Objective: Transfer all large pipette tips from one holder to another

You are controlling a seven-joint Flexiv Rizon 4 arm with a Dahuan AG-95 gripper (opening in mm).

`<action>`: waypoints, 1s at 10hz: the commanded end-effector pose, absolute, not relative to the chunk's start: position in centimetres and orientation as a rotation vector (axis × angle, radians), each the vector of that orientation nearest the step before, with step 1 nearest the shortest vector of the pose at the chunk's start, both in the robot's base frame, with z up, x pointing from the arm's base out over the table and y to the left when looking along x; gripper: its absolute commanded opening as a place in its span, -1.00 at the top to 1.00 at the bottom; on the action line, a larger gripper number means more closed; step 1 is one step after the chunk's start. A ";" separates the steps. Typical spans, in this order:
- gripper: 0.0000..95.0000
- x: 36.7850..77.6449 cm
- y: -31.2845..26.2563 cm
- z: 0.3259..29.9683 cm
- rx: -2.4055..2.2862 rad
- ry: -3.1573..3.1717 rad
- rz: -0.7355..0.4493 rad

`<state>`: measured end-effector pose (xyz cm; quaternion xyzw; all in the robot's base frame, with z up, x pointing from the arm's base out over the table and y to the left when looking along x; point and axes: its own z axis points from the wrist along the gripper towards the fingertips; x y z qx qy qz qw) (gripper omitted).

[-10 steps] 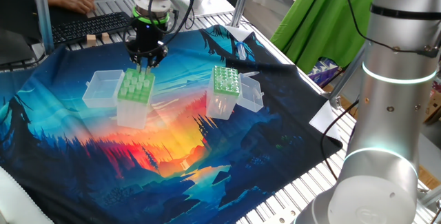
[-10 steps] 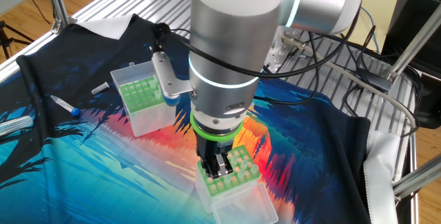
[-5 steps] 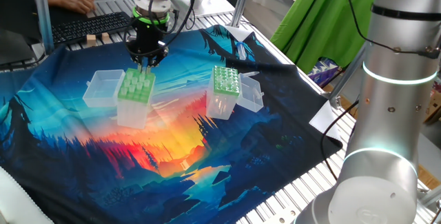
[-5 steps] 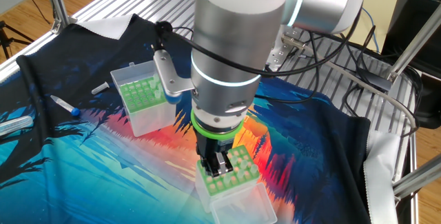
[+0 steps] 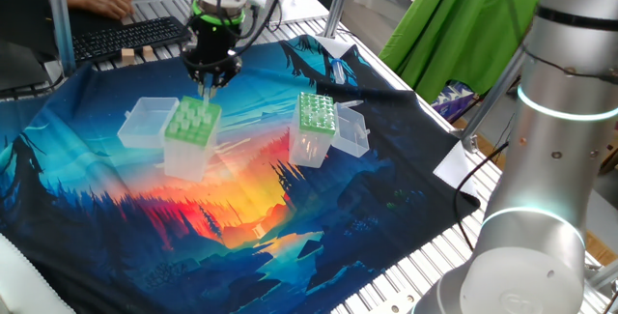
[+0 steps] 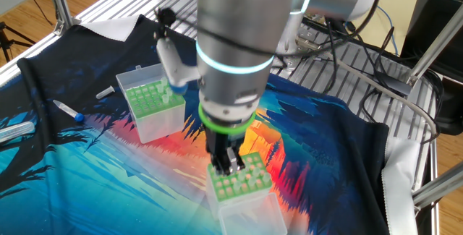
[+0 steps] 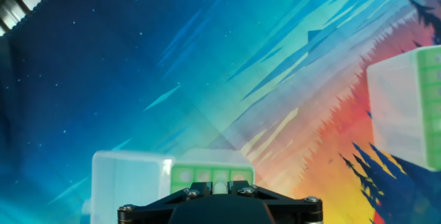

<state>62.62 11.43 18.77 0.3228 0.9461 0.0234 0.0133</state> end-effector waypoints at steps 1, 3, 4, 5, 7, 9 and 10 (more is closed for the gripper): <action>1.00 62.8 11.7 20.5 1.021 2.950 0.074; 1.00 62.6 11.6 21.9 1.021 2.952 0.080; 1.00 62.6 11.5 23.2 1.026 2.958 0.098; 1.00 62.5 11.6 23.7 1.026 2.955 0.093; 1.00 62.2 11.3 25.0 1.018 2.956 0.094; 1.00 62.0 10.9 25.8 1.005 2.959 0.100; 1.00 61.9 10.6 26.1 1.000 2.963 0.103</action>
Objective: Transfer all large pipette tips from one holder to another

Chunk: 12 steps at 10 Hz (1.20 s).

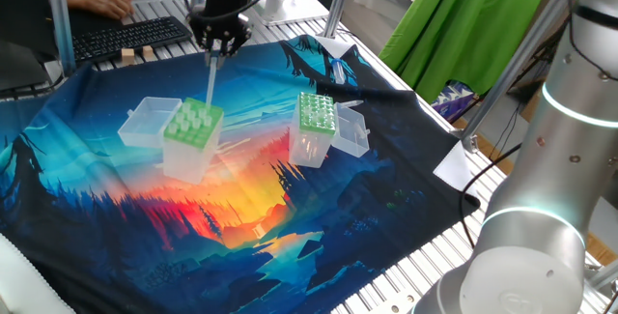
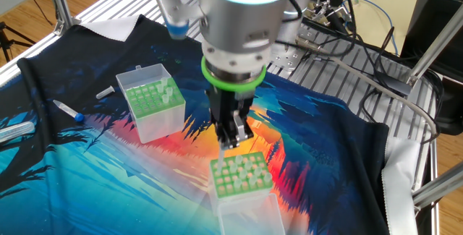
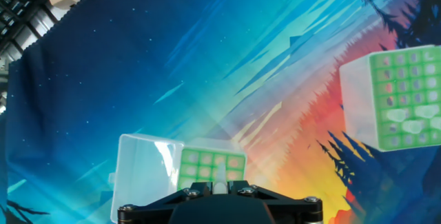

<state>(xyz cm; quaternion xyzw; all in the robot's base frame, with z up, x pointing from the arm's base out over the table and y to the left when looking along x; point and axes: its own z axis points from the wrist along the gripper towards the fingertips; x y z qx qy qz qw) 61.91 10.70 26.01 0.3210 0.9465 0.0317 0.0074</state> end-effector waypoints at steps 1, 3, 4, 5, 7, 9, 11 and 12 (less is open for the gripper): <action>1.00 61.8 10.3 26.3 0.996 2.965 0.107; 1.00 61.7 9.7 26.9 1.020 2.965 0.141; 1.00 61.7 9.4 27.1 1.025 2.967 0.155; 1.00 61.7 9.2 27.2 1.031 2.967 0.170; 1.00 61.8 9.0 27.4 1.027 2.972 0.176; 1.00 62.1 8.4 27.9 1.006 2.989 0.177; 1.00 62.4 7.9 28.3 0.976 3.008 0.180; 1.00 62.5 7.5 28.5 0.928 3.018 0.146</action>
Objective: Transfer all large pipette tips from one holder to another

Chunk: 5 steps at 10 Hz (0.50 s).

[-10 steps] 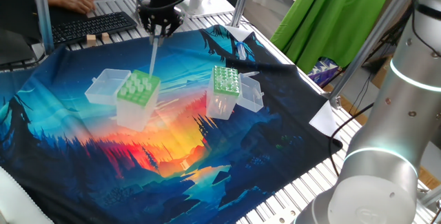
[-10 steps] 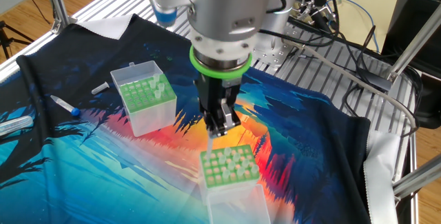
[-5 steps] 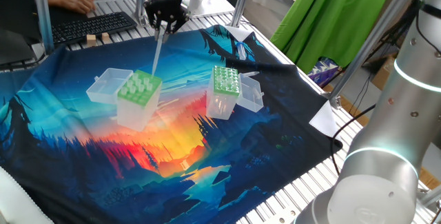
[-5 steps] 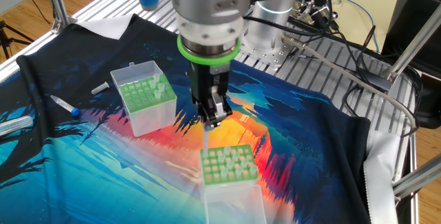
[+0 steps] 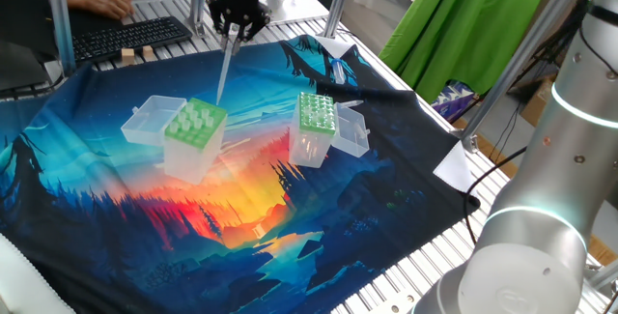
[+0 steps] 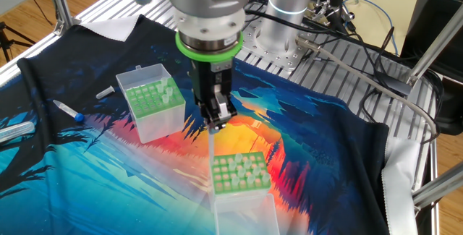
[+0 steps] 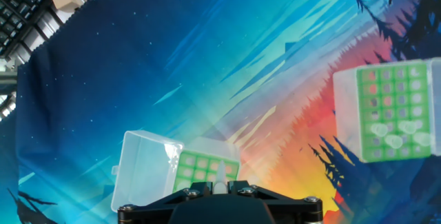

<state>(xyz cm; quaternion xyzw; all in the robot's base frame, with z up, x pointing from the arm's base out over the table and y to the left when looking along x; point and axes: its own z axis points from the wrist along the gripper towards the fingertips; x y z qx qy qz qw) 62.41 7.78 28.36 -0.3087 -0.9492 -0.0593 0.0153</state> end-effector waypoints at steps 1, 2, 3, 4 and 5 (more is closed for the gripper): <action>1.00 62.6 7.2 28.7 -0.863 -2.999 -0.121; 1.00 62.8 6.7 28.7 -0.793 -3.020 -0.113; 1.00 63.0 6.1 28.7 -0.742 -3.034 -0.104; 1.00 63.7 5.0 28.4 -0.687 -3.048 -0.106; 1.00 64.3 4.1 28.1 -0.656 -3.057 -0.106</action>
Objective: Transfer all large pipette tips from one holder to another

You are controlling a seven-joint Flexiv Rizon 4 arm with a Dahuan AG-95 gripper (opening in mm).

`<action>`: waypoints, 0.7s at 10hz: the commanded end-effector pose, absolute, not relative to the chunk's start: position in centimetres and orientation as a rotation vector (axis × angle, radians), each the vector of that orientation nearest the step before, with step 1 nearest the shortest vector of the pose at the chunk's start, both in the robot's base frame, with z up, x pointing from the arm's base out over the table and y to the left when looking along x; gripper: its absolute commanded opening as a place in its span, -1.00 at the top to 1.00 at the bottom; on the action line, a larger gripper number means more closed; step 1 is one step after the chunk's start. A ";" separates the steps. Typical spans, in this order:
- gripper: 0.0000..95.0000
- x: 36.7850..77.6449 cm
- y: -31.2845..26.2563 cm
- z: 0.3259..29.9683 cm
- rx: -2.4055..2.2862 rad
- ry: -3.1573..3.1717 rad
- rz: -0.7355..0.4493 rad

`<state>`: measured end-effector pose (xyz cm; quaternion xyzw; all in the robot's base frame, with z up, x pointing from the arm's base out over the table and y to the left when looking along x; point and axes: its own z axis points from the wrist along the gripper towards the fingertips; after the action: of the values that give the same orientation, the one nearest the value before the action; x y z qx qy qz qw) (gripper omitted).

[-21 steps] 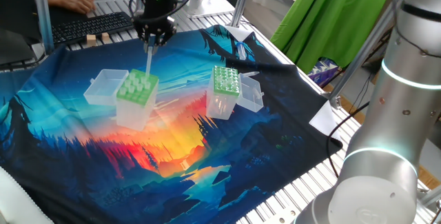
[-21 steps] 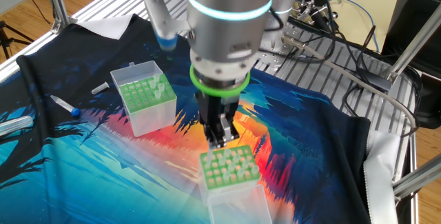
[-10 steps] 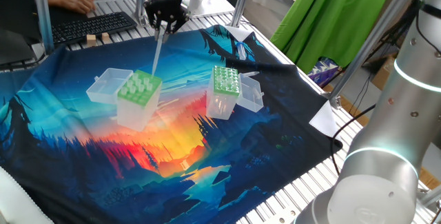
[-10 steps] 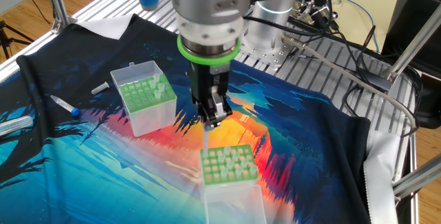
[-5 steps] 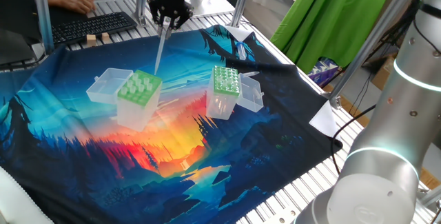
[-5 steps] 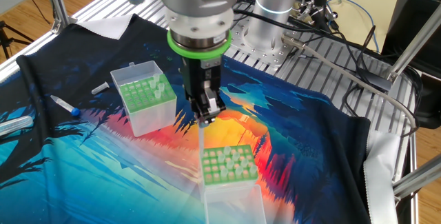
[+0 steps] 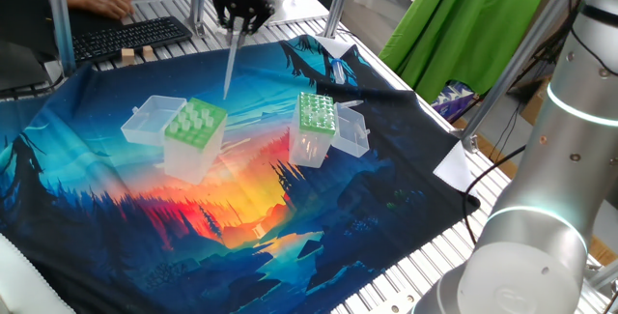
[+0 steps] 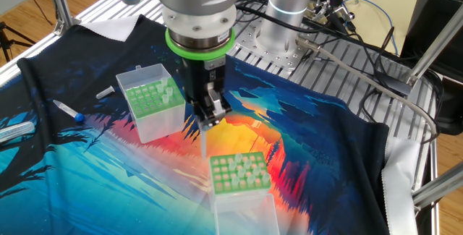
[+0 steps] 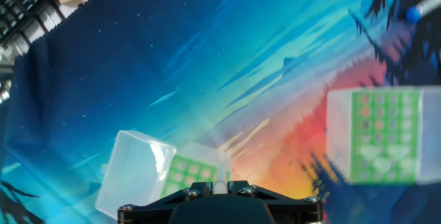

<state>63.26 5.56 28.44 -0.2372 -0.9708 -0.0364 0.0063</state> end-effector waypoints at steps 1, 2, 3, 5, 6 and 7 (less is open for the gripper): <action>1.00 64.8 3.1 27.8 -0.621 -3.069 -0.108; 1.00 65.1 2.4 27.6 -0.592 -3.078 -0.108; 1.00 65.5 1.4 27.2 -0.546 -3.089 -0.104; 1.00 65.8 -0.5 26.8 -0.468 -3.110 -0.094; 1.00 66.0 -1.6 26.4 -0.431 -3.118 -0.095; 1.00 66.1 -2.2 26.2 -0.411 -3.123 -0.099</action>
<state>65.93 -2.21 26.16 -0.1310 -0.9909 -0.0312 -0.0061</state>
